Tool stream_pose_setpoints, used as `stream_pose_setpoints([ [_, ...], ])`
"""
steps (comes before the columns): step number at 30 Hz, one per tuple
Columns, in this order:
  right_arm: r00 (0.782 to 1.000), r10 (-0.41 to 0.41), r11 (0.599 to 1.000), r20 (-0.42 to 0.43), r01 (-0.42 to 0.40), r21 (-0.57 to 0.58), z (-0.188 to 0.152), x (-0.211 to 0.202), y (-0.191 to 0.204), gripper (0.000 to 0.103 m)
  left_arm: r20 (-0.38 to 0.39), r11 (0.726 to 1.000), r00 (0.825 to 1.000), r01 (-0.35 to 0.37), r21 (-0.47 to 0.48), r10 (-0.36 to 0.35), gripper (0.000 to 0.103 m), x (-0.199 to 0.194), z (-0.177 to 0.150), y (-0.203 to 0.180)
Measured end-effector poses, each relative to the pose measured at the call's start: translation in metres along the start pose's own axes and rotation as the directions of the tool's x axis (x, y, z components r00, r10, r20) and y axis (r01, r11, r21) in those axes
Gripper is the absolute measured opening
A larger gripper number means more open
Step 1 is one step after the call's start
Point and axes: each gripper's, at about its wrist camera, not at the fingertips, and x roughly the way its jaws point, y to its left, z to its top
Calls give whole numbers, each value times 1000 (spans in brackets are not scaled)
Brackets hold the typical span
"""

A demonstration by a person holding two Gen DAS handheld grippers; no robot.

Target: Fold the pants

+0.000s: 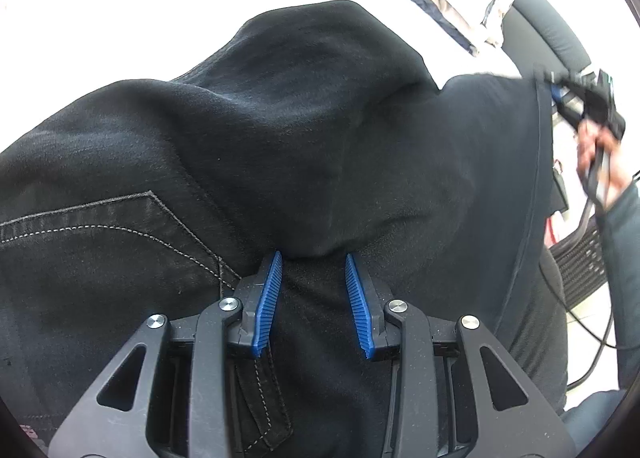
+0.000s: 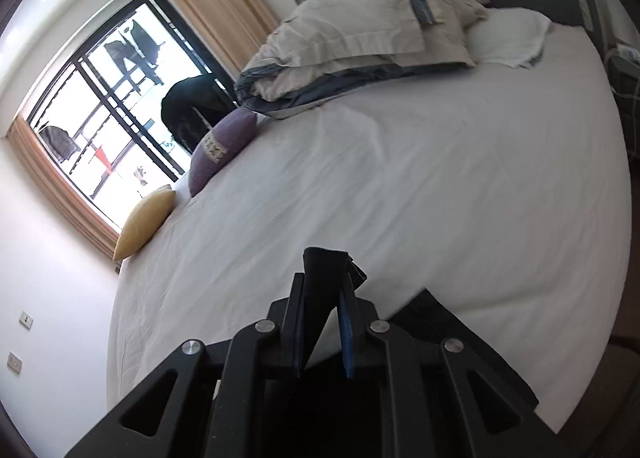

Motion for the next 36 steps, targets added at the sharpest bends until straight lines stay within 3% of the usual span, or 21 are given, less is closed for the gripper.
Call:
stream_pose_setpoints([
  [3,998,-35,979,-54,45,201,-31,3,-69,16,5,1000,1000,-9,1,9,32,0,-1,-1],
  [6,996,-42,948,-76,63,310,-57,2,-107,16,7,1000,1000,0,-20,0,32,0,-2,4],
  [17,1000,15,937,-13,-9,350,-60,-16,-110,16,-2,998,998,-61,-5,61,32,7,3,-12],
  [25,999,14,879,-39,6,478,-90,-12,-150,15,-8,997,997,-70,20,71,32,9,6,-25],
  [28,998,54,874,-40,-28,486,-94,-8,-156,15,-7,997,997,-72,25,72,32,10,6,-27],
  [31,994,109,839,-23,-79,539,-90,-15,-169,28,-5,997,998,-67,24,68,32,12,5,-28],
  [33,1000,12,841,-13,-3,541,-83,-34,-175,59,-2,998,998,-65,22,65,32,13,5,-29],
  [35,996,-93,857,0,80,509,-76,-54,-175,60,2,997,998,-68,25,68,33,14,3,-30],
  [36,995,-97,874,8,81,480,-72,-61,-170,60,4,997,998,-70,27,70,33,16,2,-31],
])
